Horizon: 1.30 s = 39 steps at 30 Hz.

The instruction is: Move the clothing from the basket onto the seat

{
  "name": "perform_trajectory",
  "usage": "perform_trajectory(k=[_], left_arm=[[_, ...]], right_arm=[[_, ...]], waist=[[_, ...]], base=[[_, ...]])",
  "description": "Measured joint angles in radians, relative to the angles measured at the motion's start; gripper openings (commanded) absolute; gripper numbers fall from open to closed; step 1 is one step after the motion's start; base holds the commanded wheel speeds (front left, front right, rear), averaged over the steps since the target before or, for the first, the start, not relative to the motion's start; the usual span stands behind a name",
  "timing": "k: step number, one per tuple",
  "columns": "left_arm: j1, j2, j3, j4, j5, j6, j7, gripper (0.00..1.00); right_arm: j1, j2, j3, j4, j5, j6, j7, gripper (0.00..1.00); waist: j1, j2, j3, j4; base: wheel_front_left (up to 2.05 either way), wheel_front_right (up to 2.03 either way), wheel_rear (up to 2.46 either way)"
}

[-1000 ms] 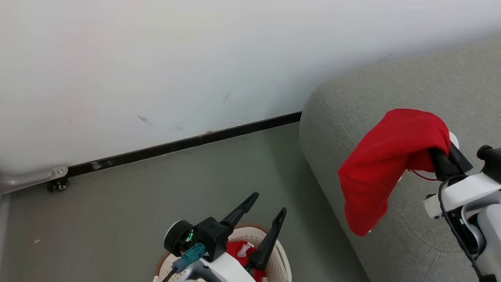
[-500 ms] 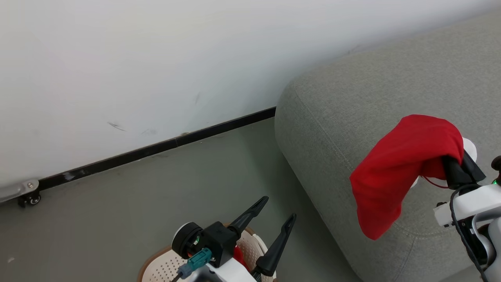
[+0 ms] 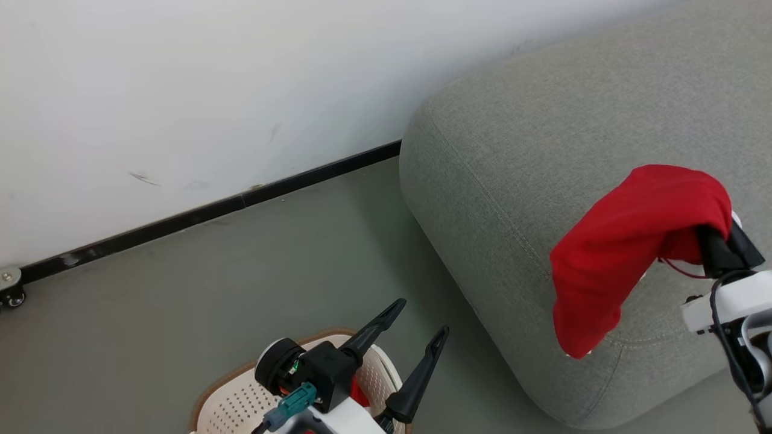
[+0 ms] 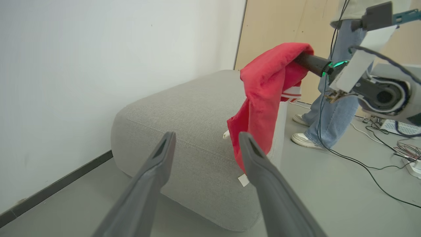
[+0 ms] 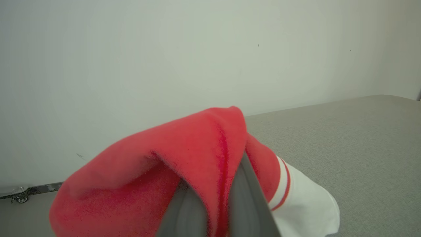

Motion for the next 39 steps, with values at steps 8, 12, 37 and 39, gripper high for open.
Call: perform_trajectory(k=[8,12,37,39], left_arm=[[-0.033,0.033,0.016,-0.022,0.027,0.001,0.010,1.00],[-0.052,0.038,0.018,-0.042,0.039,0.001,0.019,1.00],[-0.140,0.080,0.000,-0.173,0.107,0.001,0.081,1.00],[-0.151,0.085,0.000,-0.184,0.113,0.001,0.081,1.00]], right_arm=[[-0.167,-0.047,-0.055,0.049,-0.019,0.000,0.047,0.00],[-0.244,-0.079,-0.091,0.088,-0.038,0.000,0.066,0.00],[-0.586,-0.184,-0.323,0.329,-0.209,0.000,0.013,0.00],[-0.611,-0.183,-0.339,0.343,-0.222,0.000,0.009,0.00]], waist=[[0.0000,0.0000,0.055,-0.003],[0.0000,0.0000,0.087,0.001],[0.0000,0.0000,0.301,0.101],[0.0000,0.0000,0.317,0.112]], base=[[0.00,0.00,0.00],[0.00,0.00,0.00],[0.00,0.00,0.00],[0.00,0.00,0.00]])
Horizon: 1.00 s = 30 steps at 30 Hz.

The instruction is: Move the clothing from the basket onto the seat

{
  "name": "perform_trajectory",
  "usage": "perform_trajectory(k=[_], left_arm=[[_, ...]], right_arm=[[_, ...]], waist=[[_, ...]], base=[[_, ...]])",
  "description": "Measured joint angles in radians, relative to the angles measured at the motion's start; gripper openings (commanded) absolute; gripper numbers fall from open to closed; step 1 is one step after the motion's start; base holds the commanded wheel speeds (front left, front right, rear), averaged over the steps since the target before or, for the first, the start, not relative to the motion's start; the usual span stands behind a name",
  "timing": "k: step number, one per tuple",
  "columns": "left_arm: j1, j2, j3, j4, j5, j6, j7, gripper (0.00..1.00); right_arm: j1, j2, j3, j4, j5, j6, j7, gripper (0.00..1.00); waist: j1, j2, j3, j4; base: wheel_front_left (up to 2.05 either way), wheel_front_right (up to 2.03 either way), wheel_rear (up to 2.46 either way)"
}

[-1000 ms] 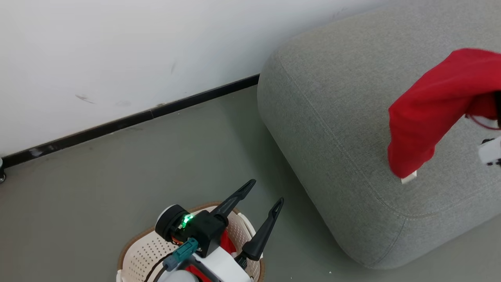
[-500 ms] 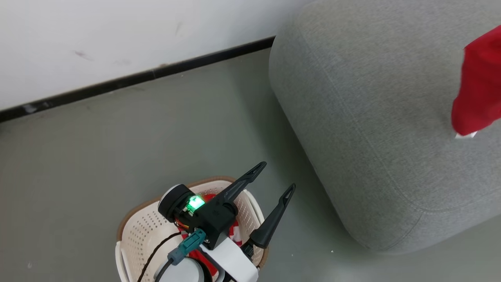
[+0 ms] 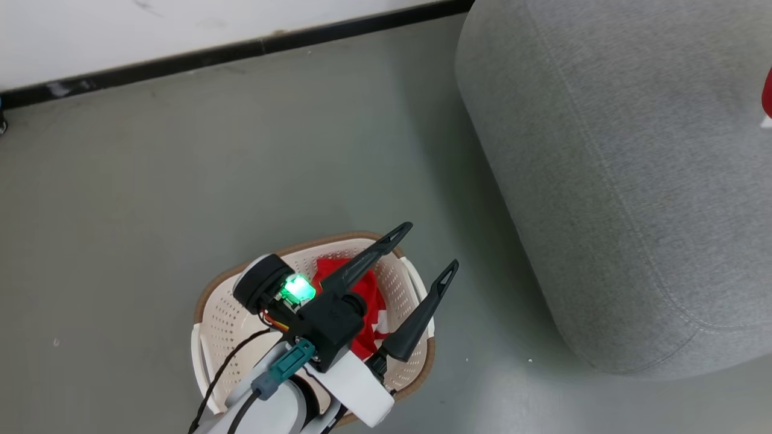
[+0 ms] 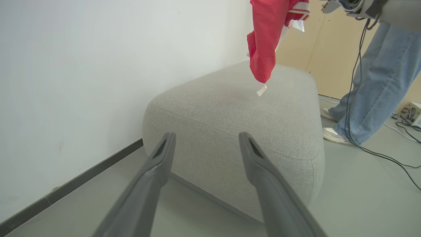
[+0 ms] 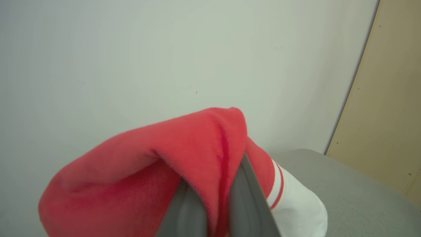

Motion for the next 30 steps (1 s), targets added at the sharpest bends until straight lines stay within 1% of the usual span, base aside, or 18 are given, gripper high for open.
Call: perform_trajectory(k=[6,7,8,15,24,30], left_arm=[[-0.031,0.007,-0.002,-0.031,0.003,0.000,0.011,1.00],[-0.039,0.008,-0.004,-0.041,0.003,0.000,0.017,1.00],[-0.042,0.009,-0.006,-0.045,0.003,0.000,0.017,1.00],[-0.069,0.010,-0.028,-0.059,0.008,0.000,0.029,1.00],[-0.095,0.021,-0.038,-0.067,0.009,0.000,0.039,1.00],[-0.115,0.030,-0.038,-0.067,0.009,0.000,0.039,1.00]], right_arm=[[-0.038,0.009,-0.081,0.063,-0.049,0.000,-0.019,0.00],[-0.043,0.008,-0.119,0.077,-0.066,0.000,-0.026,0.00],[-0.043,0.007,-0.135,0.084,-0.081,0.000,-0.030,0.00],[-0.039,0.012,-0.197,0.153,-0.149,0.000,-0.041,0.00],[0.041,0.067,-0.288,0.240,-0.182,0.000,-0.051,0.00],[0.075,0.104,-0.325,0.280,-0.186,0.000,-0.055,0.00]], waist=[[0.0000,0.0000,0.045,0.028],[0.0001,0.0000,0.059,0.036],[0.0000,0.0000,0.066,0.040],[0.0000,0.0000,0.112,0.059],[0.0001,0.0000,0.163,0.071],[0.0000,0.0000,0.190,0.071]], base=[[0.00,0.00,0.00],[0.00,0.00,0.00],[0.00,0.00,0.00],[0.00,0.00,0.00],[0.00,0.00,0.00],[0.00,0.00,0.00]])
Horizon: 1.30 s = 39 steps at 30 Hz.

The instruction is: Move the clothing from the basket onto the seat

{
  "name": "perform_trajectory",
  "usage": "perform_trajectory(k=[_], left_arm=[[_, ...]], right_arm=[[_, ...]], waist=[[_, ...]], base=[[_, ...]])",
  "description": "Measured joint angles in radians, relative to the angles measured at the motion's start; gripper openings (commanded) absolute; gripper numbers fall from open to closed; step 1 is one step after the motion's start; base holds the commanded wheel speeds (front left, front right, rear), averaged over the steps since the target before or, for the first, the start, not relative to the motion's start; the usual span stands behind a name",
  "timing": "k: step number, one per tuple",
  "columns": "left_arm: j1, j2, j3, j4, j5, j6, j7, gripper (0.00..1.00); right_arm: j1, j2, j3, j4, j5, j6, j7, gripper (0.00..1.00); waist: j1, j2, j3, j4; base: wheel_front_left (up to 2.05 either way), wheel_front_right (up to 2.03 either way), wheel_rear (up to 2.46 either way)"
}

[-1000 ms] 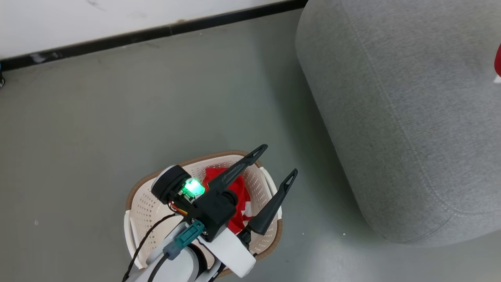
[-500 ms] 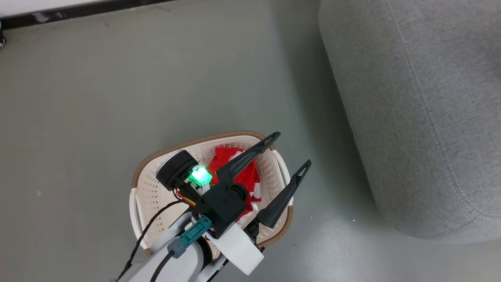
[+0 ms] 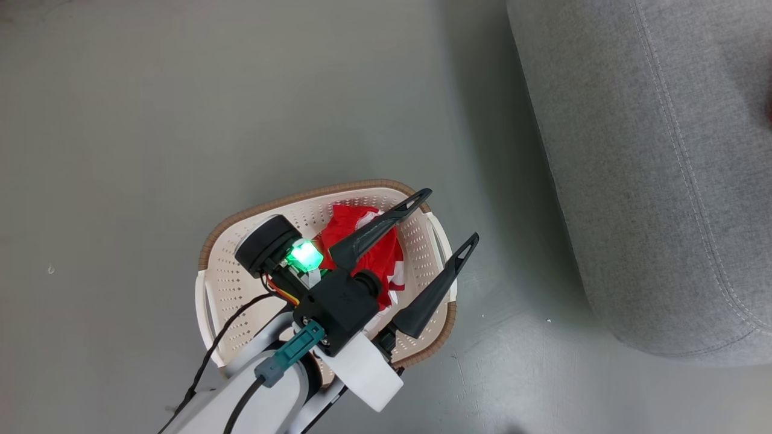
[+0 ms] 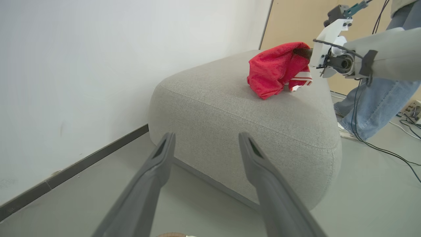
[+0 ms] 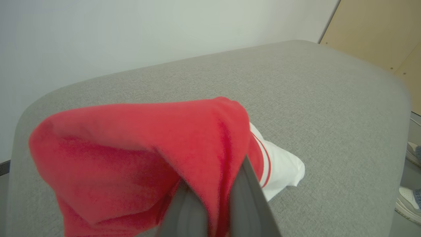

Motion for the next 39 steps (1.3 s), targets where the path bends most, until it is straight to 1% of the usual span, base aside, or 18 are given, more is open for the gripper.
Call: perform_trajectory(k=[7,8,9,10,11,13,15,16,17,24,28,31,39], left_arm=[[-0.008,0.008,0.004,0.002,0.000,0.000,-0.003,1.00],[-0.011,0.008,0.004,0.002,0.000,0.000,-0.009,1.00],[-0.014,0.008,0.004,0.003,0.000,0.000,-0.011,1.00],[-0.017,0.009,0.005,0.005,0.000,0.000,-0.012,1.00],[-0.020,0.009,0.006,0.006,0.000,0.000,-0.015,1.00],[-0.021,0.010,0.006,0.012,0.000,0.000,-0.019,1.00],[-0.021,0.012,0.006,0.017,-0.002,0.000,-0.023,1.00],[-0.021,0.012,0.006,0.020,-0.003,0.000,-0.023,1.00],[-0.021,0.013,0.006,0.023,-0.006,0.000,-0.023,1.00],[-0.021,0.016,0.006,0.044,-0.010,0.000,-0.034,1.00],[-0.021,0.019,0.007,0.055,-0.018,0.000,-0.043,1.00],[-0.020,0.020,0.010,0.064,-0.019,0.000,-0.054,1.00],[-0.008,0.022,0.014,0.081,-0.038,0.000,-0.077,1.00]], right_arm=[[0.022,0.051,-0.003,0.033,-0.010,0.000,0.000,0.00],[0.022,0.057,-0.002,0.034,-0.010,0.000,0.000,0.09],[0.022,0.062,-0.003,0.034,-0.010,0.000,0.000,0.25],[0.022,0.064,-0.003,0.034,-0.010,0.000,0.000,0.32],[0.022,0.065,-0.003,0.034,-0.010,0.000,0.000,0.42],[0.022,0.067,-0.003,0.034,-0.010,0.000,-0.001,0.50],[0.022,0.071,0.000,0.037,-0.010,0.000,-0.001,0.79],[0.023,0.075,0.002,0.040,-0.010,0.000,-0.001,0.99],[0.024,0.081,0.003,0.042,-0.010,0.000,-0.001,1.00],[0.042,0.124,0.028,0.042,-0.010,0.000,-0.001,1.00],[0.064,0.133,0.046,0.031,-0.004,0.000,-0.001,1.00],[0.101,0.140,0.059,0.011,0.024,0.000,-0.001,1.00],[0.201,0.147,0.065,-0.053,0.067,0.000,-0.001,1.00]], waist=[[0.0000,0.0000,0.016,-0.011],[0.0000,0.0000,0.017,-0.013],[-0.0001,0.0000,0.017,-0.016],[0.0000,0.0000,0.017,-0.018],[0.0000,0.0000,0.016,-0.020],[0.0000,0.0000,0.014,-0.025],[0.0000,0.0000,0.011,-0.029],[-0.0001,0.0000,0.009,-0.031],[0.0000,0.0000,0.007,-0.034],[0.0000,0.0000,-0.011,-0.054],[0.0000,0.0000,-0.023,-0.066],[0.0000,0.0000,-0.033,-0.075],[0.0000,0.0000,-0.067,-0.100]], base=[[0.00,0.00,0.00],[0.00,0.00,0.00],[0.00,0.00,0.00],[0.00,0.00,0.00],[0.00,0.00,0.00],[0.00,0.00,0.00],[0.00,0.00,0.00],[0.00,0.00,0.00],[0.00,0.00,0.00],[0.00,0.00,0.00],[0.00,0.00,0.00],[0.00,0.00,0.00],[0.00,0.00,0.00]])
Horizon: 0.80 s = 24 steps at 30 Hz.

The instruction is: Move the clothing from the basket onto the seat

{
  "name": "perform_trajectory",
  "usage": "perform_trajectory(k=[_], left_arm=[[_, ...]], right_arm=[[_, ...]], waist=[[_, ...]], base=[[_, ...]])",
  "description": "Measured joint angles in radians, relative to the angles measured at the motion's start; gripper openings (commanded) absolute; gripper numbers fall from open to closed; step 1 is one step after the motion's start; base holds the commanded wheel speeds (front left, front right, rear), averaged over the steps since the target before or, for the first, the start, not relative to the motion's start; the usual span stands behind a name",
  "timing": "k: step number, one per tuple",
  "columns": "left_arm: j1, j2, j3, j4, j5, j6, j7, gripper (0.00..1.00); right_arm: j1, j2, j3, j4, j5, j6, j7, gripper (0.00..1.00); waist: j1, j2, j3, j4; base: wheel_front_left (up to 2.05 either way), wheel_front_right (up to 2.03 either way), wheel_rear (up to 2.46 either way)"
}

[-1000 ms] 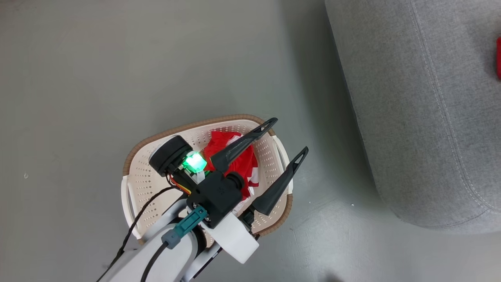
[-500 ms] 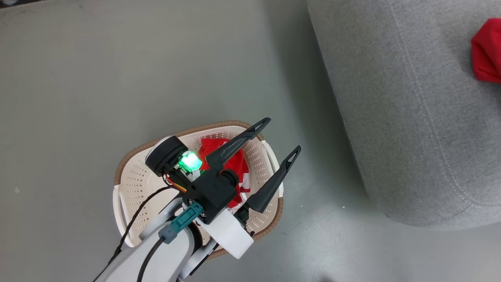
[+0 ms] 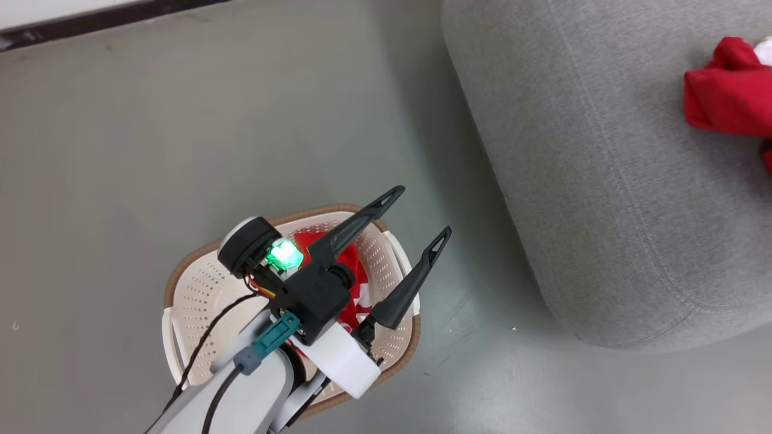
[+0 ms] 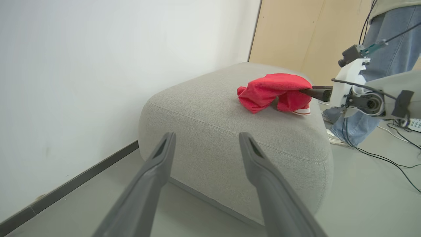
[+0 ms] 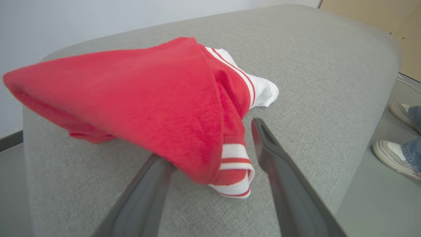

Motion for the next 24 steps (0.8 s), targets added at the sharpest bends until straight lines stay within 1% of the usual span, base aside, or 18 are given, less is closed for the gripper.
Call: perform_trajectory(k=[10,18,24], left_arm=[[0.038,0.001,-0.012,0.016,-0.014,0.000,-0.015,1.00],[0.054,-0.001,-0.015,0.031,-0.025,0.000,-0.019,1.00],[0.076,-0.002,-0.013,0.033,-0.033,0.000,-0.026,1.00]], right_arm=[[0.085,0.000,0.026,-0.079,0.041,0.000,0.000,1.00],[0.125,-0.002,0.067,-0.086,0.075,0.000,0.000,1.00],[0.173,-0.005,0.096,-0.121,0.088,0.000,0.000,1.00]], waist=[[0.0000,0.0000,-0.048,-0.031],[0.0001,0.0000,-0.081,-0.048],[0.0000,0.0000,-0.105,-0.061]], base=[[0.00,0.00,0.00],[0.00,0.00,0.00],[0.00,0.00,0.00]])
